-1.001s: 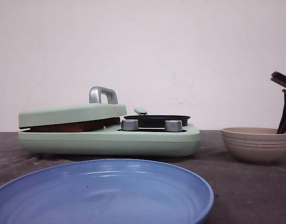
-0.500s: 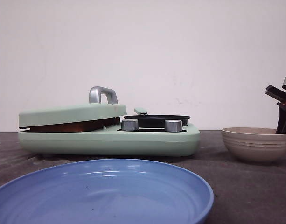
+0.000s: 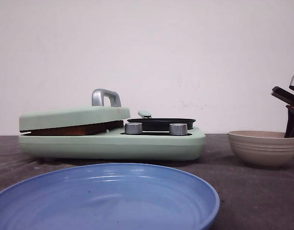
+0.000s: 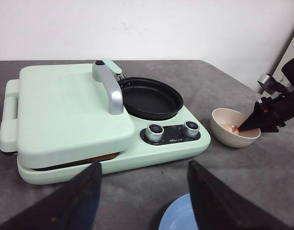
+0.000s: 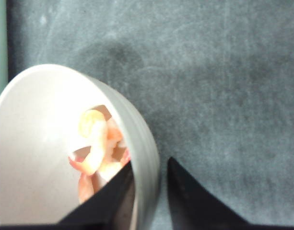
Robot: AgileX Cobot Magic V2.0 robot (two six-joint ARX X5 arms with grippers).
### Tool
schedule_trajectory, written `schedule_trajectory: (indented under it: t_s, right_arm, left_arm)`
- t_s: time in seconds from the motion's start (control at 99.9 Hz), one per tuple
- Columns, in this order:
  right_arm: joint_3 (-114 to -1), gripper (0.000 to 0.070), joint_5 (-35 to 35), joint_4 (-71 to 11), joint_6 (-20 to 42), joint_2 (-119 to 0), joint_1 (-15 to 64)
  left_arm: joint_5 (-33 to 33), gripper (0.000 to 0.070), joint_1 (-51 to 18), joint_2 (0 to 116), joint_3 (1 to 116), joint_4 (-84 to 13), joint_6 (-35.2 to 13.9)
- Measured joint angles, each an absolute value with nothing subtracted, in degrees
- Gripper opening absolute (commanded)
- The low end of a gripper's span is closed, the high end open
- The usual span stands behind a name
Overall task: Make breakfast with bread and shrimp
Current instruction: 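Lift the shrimp bowl with the right gripper toward the frying pan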
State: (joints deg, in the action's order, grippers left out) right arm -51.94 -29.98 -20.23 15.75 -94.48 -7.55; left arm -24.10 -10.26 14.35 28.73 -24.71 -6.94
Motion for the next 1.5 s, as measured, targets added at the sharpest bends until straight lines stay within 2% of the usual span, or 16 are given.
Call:
schedule_trajectory:
  t_s: [0.08, 0.13, 0.65, 0.91, 1.271, 1.501]
  right_arm:
    - [-51.9, 0.0044, -29.9, -20.2, 15.8, -94.5, -7.6]
    - [-51.9, 0.0, -29.9, -20.2, 15.8, -94.5, -7.6]
    - [-52.3, 0.0, -31.1, -20.4, 15.9, -94.5, -7.6]
    - [-58.8, 0.0, -31.0, -25.1, 15.2, -94.5, -7.0]
    - [-72.6, 0.0, -20.4, -26.3, 13.9, -93.3, 1.3]
    - [-81.8, 0.0, -8.3, -23.8, 10.9, -93.3, 11.1]
  left_arm:
    - [-24.1, 0.0284, -10.3, 14.3, 28.7, -24.7, -6.9]
    - [-24.1, 0.0284, -10.3, 14.3, 28.7, -24.7, -6.9]
    - [-24.1, 0.0284, -10.3, 14.3, 28.7, -24.9, -6.9]
    - [-24.1, 0.0284, -10.3, 14.3, 28.7, -25.0, -6.9]
    - [-24.1, 0.0284, -10.3, 14.3, 28.7, -25.0, -6.9]
    - [-24.1, 0.0284, -10.3, 14.3, 28.7, -25.0, -6.9]
